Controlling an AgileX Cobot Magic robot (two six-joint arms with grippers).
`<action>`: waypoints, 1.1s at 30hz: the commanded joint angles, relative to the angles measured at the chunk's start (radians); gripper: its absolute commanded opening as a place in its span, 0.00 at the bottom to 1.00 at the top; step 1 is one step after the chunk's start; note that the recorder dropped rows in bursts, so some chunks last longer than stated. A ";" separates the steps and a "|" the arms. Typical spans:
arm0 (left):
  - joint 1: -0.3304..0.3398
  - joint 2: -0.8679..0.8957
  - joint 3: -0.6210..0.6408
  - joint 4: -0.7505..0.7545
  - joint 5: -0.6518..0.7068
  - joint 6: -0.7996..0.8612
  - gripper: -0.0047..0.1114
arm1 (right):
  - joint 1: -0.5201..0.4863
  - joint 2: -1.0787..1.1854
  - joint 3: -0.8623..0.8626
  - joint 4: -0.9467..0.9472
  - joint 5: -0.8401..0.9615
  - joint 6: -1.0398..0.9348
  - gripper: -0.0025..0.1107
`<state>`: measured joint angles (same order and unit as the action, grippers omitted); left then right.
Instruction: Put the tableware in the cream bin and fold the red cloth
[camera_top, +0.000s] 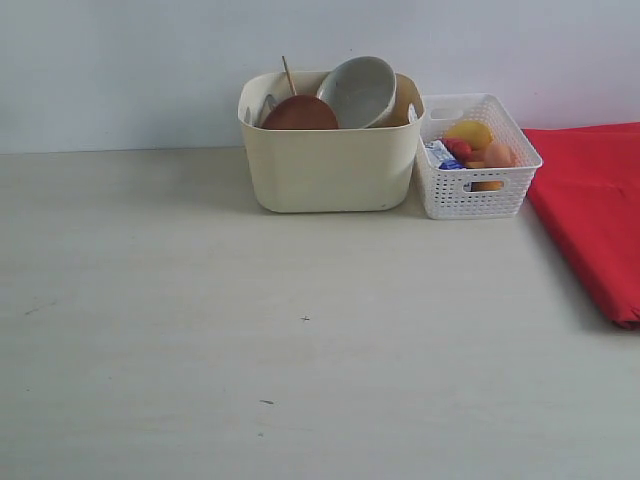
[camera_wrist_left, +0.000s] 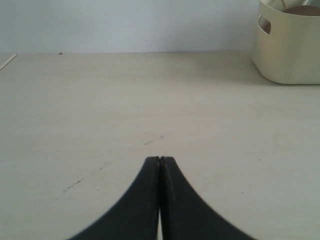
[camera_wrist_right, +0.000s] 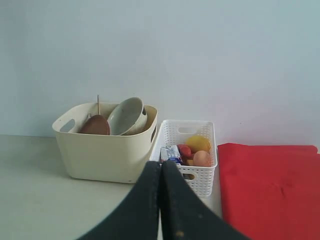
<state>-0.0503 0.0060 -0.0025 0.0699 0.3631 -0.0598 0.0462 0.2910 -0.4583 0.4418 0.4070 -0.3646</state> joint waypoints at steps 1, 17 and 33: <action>0.002 -0.006 0.002 0.005 -0.006 -0.001 0.04 | 0.000 -0.004 0.005 0.003 -0.013 0.001 0.02; 0.002 -0.006 0.002 0.005 -0.004 -0.001 0.04 | 0.000 -0.118 0.014 -0.043 0.035 -0.001 0.02; 0.002 -0.006 0.002 0.005 -0.004 -0.001 0.04 | 0.000 -0.245 0.281 -0.057 -0.039 -0.001 0.02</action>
<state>-0.0503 0.0060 -0.0025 0.0699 0.3652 -0.0598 0.0462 0.0506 -0.1825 0.3887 0.3780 -0.3646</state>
